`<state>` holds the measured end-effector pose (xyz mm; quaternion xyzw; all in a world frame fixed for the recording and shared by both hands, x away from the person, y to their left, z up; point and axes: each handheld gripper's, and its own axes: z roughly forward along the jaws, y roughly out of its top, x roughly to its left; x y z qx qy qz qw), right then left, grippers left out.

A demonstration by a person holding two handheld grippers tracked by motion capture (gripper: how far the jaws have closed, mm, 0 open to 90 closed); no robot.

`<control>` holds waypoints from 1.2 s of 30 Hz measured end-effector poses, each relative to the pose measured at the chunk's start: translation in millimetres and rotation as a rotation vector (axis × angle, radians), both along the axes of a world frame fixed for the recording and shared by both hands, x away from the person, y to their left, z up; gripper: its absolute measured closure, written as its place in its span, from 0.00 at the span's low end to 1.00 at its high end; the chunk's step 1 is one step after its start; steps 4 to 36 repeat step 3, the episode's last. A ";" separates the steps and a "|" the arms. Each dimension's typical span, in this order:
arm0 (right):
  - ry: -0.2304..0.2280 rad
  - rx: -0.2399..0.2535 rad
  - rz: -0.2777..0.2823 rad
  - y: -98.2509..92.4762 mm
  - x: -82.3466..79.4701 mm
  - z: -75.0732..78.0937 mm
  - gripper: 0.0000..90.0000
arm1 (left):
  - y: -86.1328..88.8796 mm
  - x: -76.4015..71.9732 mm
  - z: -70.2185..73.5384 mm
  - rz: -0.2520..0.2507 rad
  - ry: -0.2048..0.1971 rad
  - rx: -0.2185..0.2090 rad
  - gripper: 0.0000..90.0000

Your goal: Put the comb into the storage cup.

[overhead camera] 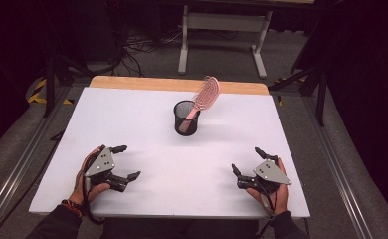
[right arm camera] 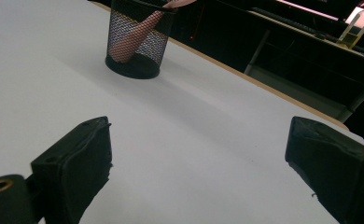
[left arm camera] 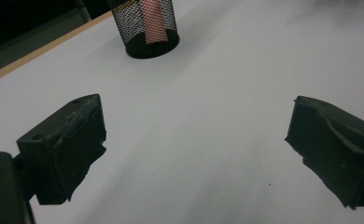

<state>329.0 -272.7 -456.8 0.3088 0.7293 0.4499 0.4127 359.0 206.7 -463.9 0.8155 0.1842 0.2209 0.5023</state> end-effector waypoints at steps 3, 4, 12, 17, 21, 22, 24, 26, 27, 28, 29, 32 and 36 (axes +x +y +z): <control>0.001 0.002 -0.003 -0.5 0.1 -0.2 0.09 | -0.1 1.2 -0.7 0.003 0.006 -0.008 0.06; 0.001 0.002 -0.003 -0.5 0.1 -0.2 0.09 | -0.1 1.2 -0.7 0.003 0.006 -0.008 0.06; 0.001 0.002 -0.003 -0.5 0.1 -0.2 0.09 | -0.1 1.2 -0.7 0.003 0.006 -0.008 0.06; 0.001 0.002 -0.003 -0.5 0.1 -0.2 0.09 | -0.1 1.2 -0.7 0.003 0.006 -0.008 0.06; 0.001 0.002 -0.003 -0.5 0.1 -0.2 0.09 | -0.1 1.2 -0.7 0.003 0.006 -0.008 0.06; 0.001 0.002 -0.003 -0.5 0.1 -0.2 0.09 | -0.1 1.2 -0.7 0.003 0.006 -0.008 0.06; 0.001 0.002 -0.003 -0.5 0.1 -0.2 0.09 | -0.1 1.2 -0.7 0.003 0.006 -0.008 0.06; 0.001 0.002 -0.003 -0.5 0.1 -0.2 0.09 | -0.1 1.2 -0.7 0.003 0.006 -0.008 0.06; 0.001 0.002 -0.003 -0.5 0.1 -0.2 0.09 | -0.1 1.2 -0.7 0.003 0.006 -0.008 0.06; 0.001 0.002 -0.003 -0.5 0.1 -0.2 0.09 | -0.1 1.2 -0.7 0.003 0.006 -0.008 0.06; 0.001 0.002 -0.003 -0.5 0.1 -0.2 0.09 | -0.1 1.2 -0.7 0.003 0.006 -0.008 0.06; 0.001 0.002 -0.003 -0.5 0.1 -0.2 0.09 | -0.1 1.2 -0.7 0.003 0.006 -0.008 0.06; 0.001 0.002 -0.003 -0.5 0.1 -0.2 0.09 | -0.1 1.2 -0.7 0.003 0.006 -0.008 0.06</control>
